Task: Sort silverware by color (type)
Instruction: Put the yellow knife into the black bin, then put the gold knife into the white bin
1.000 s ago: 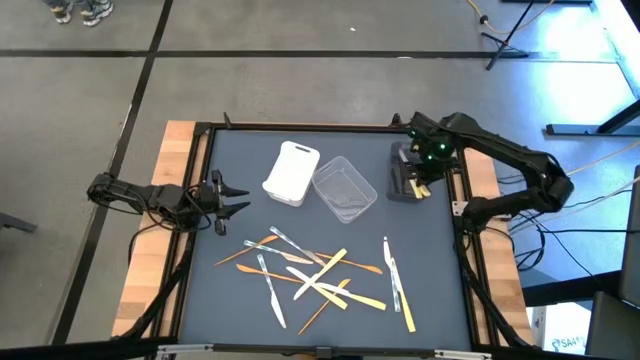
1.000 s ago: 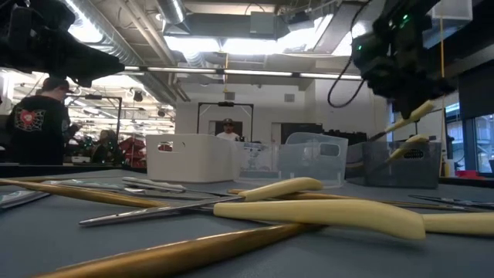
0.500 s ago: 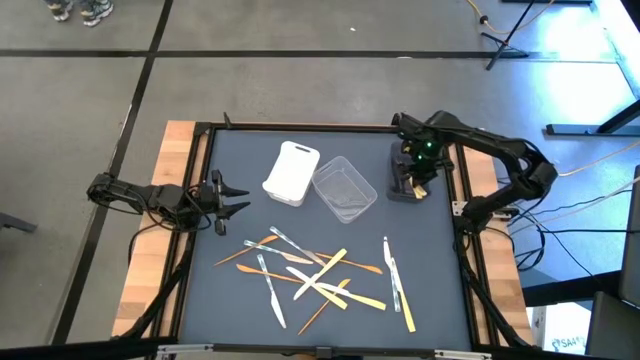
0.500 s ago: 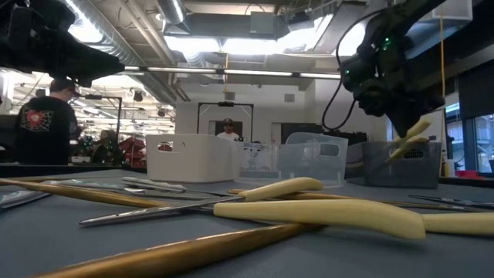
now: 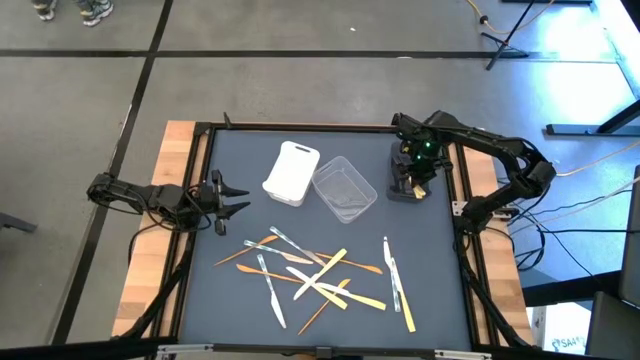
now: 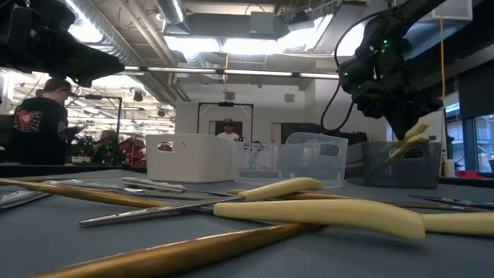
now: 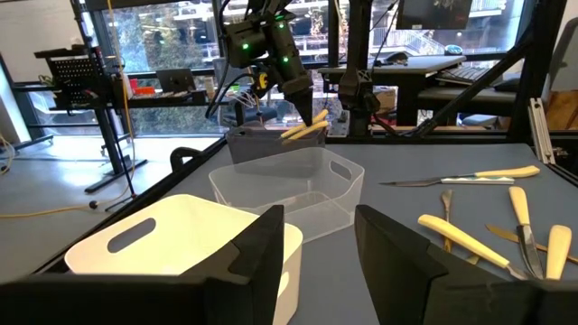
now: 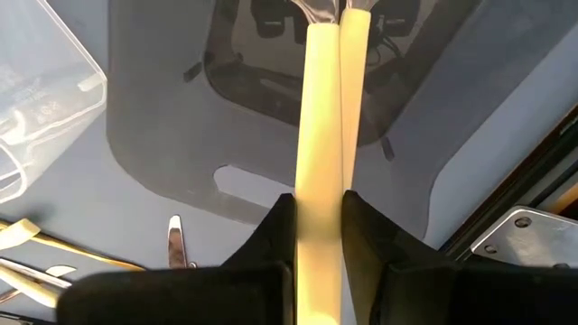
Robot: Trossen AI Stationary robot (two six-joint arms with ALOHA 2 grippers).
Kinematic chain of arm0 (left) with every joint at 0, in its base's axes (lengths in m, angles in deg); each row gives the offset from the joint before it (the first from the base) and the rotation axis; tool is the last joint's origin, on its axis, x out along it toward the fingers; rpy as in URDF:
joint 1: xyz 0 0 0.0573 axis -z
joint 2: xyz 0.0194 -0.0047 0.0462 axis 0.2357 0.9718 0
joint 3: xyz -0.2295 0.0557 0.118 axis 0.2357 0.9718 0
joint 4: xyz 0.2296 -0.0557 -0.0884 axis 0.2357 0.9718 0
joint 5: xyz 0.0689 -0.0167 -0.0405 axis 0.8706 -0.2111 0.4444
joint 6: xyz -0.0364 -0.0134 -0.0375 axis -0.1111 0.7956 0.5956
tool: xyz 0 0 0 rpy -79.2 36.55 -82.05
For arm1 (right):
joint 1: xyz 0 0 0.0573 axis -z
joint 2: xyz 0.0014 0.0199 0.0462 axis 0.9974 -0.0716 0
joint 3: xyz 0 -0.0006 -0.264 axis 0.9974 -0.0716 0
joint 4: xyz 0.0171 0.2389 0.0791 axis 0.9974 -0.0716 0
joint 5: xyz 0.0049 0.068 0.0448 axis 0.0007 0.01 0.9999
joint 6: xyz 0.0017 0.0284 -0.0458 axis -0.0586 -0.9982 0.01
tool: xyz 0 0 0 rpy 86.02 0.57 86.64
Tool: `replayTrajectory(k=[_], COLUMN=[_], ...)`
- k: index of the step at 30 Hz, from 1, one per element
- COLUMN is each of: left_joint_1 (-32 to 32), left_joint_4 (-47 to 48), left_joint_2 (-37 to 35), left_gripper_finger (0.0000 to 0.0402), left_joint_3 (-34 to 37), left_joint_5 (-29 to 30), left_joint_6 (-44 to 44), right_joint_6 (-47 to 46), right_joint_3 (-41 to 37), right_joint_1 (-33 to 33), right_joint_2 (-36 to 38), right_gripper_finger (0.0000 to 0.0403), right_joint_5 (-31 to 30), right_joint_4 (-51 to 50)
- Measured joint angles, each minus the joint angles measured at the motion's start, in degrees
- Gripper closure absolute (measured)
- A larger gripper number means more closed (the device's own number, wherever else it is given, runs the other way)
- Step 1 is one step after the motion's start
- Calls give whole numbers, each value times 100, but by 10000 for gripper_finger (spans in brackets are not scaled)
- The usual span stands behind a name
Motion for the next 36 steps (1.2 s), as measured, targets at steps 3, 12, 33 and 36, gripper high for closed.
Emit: replayTrajectory(k=[3,12,33,36], left_joint_1=[0,0,0,2], left_joint_4=[0,0,-65,-284], left_joint_2=[-2,-2,22,22], left_gripper_finger=[269,269,270,270], left_joint_3=[0,0,0,0], left_joint_5=[0,0,50,39], left_joint_6=[0,4,869,881], right_joint_6=[0,2,2,21], right_joint_3=[0,0,0,0], right_joint_1=[0,0,-2,-2], right_joint_2=[-1,-1,-1,0], right_gripper_finger=[361,351,230,229], right_joint_5=[0,7,0,-4], right_joint_4=[1,145,144,143])
